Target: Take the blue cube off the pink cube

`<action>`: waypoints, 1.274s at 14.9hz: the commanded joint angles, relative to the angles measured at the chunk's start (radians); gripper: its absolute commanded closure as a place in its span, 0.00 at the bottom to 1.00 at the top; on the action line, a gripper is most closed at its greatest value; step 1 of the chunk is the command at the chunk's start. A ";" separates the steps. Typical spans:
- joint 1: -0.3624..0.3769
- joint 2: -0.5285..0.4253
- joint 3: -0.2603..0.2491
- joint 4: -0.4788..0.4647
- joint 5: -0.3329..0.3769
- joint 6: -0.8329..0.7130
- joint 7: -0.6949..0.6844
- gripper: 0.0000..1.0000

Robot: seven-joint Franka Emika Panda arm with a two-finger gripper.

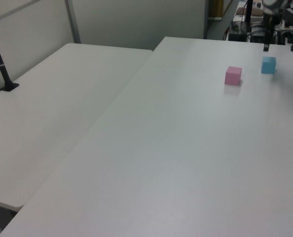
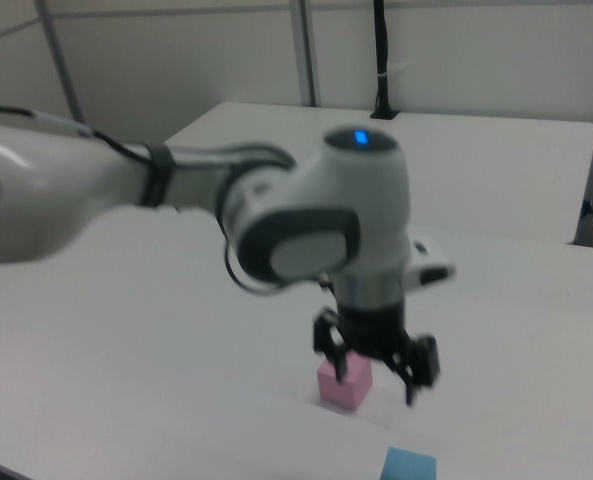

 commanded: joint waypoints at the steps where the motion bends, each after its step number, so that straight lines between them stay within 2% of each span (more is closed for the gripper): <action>1: 0.117 -0.129 0.000 0.097 0.042 -0.253 0.177 0.00; 3: 0.221 -0.177 -0.002 0.151 0.047 -0.357 0.422 0.00; 4: 0.299 -0.213 -0.003 0.161 0.045 -0.403 0.555 0.00; 7: 0.421 -0.275 -0.017 0.172 0.044 -0.436 0.664 0.00; 9: 0.496 -0.267 -0.016 0.195 0.038 -0.460 0.663 0.00; 11: 0.507 -0.220 0.006 0.197 0.032 -0.433 0.589 0.00; 13: 0.506 -0.209 0.043 0.197 0.012 -0.364 0.586 0.00; 16: 0.527 -0.178 0.047 0.207 -0.022 -0.319 0.716 0.00; 19: 0.526 -0.180 0.046 0.220 -0.025 -0.327 0.721 0.00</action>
